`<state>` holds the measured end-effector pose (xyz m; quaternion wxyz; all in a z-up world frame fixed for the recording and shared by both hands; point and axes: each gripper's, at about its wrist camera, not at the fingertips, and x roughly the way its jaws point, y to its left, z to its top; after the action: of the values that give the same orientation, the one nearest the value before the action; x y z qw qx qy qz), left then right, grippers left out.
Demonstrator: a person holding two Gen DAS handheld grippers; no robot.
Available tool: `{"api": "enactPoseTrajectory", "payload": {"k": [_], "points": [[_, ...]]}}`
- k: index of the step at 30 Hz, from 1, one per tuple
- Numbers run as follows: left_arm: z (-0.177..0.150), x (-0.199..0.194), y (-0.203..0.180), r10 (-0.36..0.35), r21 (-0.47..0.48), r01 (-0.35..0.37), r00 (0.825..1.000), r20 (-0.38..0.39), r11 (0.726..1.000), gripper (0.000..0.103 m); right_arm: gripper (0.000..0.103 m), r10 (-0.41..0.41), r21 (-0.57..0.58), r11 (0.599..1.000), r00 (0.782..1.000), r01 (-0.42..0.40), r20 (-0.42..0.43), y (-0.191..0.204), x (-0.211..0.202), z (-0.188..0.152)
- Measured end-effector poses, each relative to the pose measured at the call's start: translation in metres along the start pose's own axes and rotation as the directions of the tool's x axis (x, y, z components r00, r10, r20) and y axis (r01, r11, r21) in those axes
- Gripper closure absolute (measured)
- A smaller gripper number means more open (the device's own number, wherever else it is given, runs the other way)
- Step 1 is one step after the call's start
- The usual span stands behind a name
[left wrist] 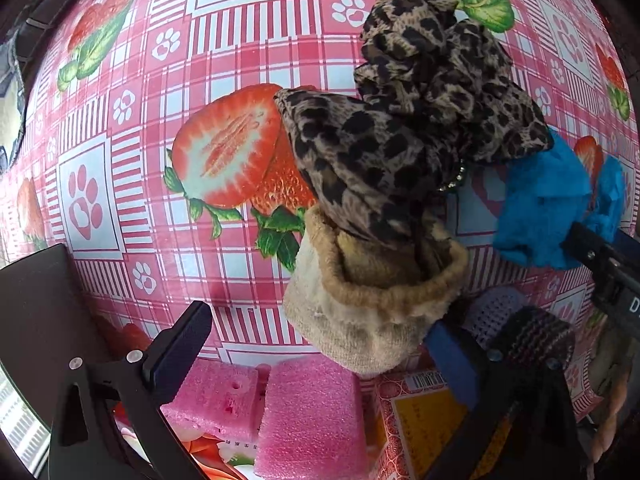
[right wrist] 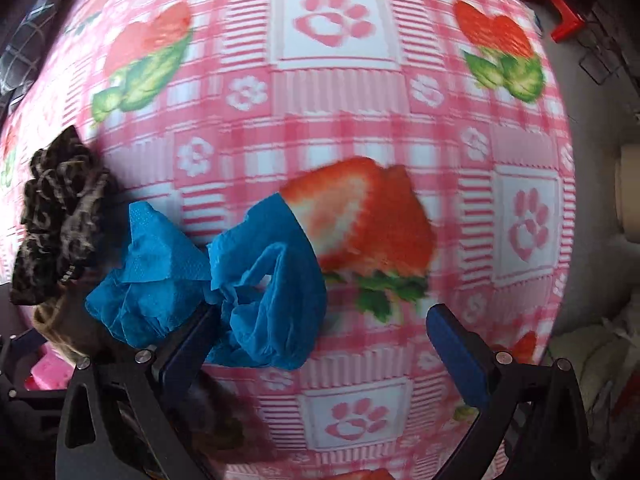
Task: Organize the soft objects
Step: 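Close the right tool on the blue cloth and lift it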
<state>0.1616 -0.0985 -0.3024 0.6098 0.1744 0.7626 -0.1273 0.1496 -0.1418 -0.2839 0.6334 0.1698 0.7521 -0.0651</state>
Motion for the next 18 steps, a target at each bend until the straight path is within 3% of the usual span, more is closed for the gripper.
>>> {"api": "enactPoseTrajectory", "payload": {"k": [4,8,11,18], "points": [[-0.004,-0.003,-0.004,0.001,-0.001,-0.001,1.000,0.006,1.000,0.000,0.000,-0.027,0.057,0.998,0.999,0.028,-0.021,-0.028,0.000,-0.011],[-0.006,-0.005,-0.009,0.004,-0.001,-0.004,1.000,0.009,1.000,0.000,0.000,0.104,0.090,0.990,0.992,-0.110,0.066,-0.035,-0.019,-0.018],[-0.007,-0.008,-0.007,0.003,0.003,-0.003,1.000,0.008,1.000,0.000,0.000,0.140,0.032,0.989,0.986,-0.143,0.093,-0.016,-0.026,-0.012],[-0.003,-0.006,-0.007,0.000,0.001,0.000,1.000,0.004,1.000,0.000,0.000,0.119,-0.079,0.990,0.991,-0.113,0.065,0.042,-0.012,0.004]]}}
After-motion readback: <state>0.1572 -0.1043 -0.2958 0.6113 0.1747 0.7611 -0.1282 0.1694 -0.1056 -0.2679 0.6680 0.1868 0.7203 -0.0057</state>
